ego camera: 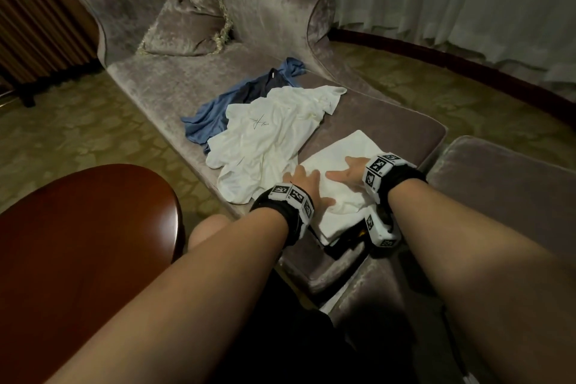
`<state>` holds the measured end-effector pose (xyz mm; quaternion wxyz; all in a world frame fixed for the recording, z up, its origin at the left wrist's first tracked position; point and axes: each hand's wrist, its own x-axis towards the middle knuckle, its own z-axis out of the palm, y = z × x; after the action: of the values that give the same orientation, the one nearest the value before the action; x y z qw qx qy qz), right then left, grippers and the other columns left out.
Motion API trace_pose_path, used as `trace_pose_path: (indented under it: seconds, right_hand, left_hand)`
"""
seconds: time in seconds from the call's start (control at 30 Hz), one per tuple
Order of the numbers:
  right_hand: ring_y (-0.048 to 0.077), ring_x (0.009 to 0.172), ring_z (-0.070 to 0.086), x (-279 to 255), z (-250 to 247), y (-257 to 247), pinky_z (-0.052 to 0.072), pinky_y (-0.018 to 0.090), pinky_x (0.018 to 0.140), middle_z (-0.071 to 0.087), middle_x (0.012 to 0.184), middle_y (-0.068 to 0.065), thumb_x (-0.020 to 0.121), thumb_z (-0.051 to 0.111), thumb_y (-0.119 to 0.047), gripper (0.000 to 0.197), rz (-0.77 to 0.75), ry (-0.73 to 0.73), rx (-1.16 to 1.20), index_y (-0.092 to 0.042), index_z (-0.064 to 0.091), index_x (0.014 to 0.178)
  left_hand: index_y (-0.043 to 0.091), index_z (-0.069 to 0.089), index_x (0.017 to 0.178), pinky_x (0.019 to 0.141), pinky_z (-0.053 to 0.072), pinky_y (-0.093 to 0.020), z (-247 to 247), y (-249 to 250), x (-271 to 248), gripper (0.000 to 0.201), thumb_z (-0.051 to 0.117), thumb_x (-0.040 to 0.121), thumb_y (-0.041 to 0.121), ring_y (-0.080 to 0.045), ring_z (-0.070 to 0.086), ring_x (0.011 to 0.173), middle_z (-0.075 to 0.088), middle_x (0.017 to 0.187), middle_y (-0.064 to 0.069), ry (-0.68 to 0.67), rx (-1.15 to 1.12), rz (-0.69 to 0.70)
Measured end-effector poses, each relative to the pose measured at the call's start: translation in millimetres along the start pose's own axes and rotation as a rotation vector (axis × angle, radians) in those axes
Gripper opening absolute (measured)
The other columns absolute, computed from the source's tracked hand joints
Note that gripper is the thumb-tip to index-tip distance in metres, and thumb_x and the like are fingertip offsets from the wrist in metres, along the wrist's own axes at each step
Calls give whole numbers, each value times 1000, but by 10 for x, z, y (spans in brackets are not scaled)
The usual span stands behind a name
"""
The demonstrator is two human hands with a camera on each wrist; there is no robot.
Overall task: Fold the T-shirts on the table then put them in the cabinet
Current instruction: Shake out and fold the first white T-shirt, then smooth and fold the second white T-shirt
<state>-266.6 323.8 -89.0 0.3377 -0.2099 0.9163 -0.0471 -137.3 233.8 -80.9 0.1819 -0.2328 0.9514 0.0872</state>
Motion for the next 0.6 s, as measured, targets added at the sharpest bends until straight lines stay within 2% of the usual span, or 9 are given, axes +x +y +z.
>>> trace_pose_path:
  seconds: [0.17,0.23,0.27,0.33,0.4,0.43,0.5,0.57,0.6]
  right_hand:
    - [31,142,25,-42,3,-51,21,43,115,22,157,11,81,40,-76,96,-7,45,-59,-17,15,152]
    - [31,140,30,-80,-72,-111,25,41,114,27,155,11,85,42,-71,86,1,67,-38,-16,25,150]
    - [31,135,37,-81,-131,-159,30,41,111,35,150,12,86,44,-67,79,7,113,-5,-14,35,145]
    - [34,119,52,-86,-264,-292,41,41,101,53,135,13,85,50,-55,61,-5,238,106,-11,53,127]
    - [33,107,58,-100,-384,-525,48,36,90,60,121,14,89,56,-39,42,-55,304,234,-8,60,116]
    - [32,101,60,-112,-436,-677,49,34,84,63,115,14,90,56,-34,35,-86,309,235,-7,62,111]
    - [31,93,61,-83,-521,-991,51,35,83,64,103,15,91,54,-33,33,-121,310,247,-4,64,101]
    - [26,88,59,10,-526,-1311,49,34,81,60,92,11,90,55,-33,25,-189,301,313,-8,59,90]
    - [25,89,58,38,-512,-1475,48,33,80,58,92,10,89,56,-31,19,-212,290,355,-12,57,90]
  left_hand:
    - [26,23,148,108,32,-49,27,-85,-9,83,43,83,73,-39,33,133,25,151,-10,-38,7,34]
    - [25,23,150,111,31,-44,-112,-155,-40,83,41,84,72,-35,33,136,27,153,-10,-39,-88,65]
    - [24,25,149,110,32,-42,-197,-211,-58,80,42,86,70,-33,35,135,31,152,-10,-15,-173,65]
    - [24,30,148,108,34,-38,-358,-389,-78,73,46,89,64,-32,40,134,38,149,-9,47,-398,6]
    - [21,34,147,108,33,-35,-482,-661,-70,69,46,91,60,-29,42,133,41,148,-7,98,-556,-93]
    - [21,37,146,107,34,-35,-533,-826,-72,67,46,92,59,-29,44,131,44,146,-7,129,-597,-149]
    - [18,44,141,106,37,-36,-619,-1176,-73,62,45,93,57,-29,48,127,51,140,-8,182,-650,-245]
    - [15,47,138,105,40,-40,-685,-1505,-86,58,46,94,53,-30,51,124,53,138,-9,204,-709,-310]
    - [13,48,137,105,41,-41,-709,-1648,-99,56,47,95,50,-31,51,123,53,138,-10,219,-734,-335]
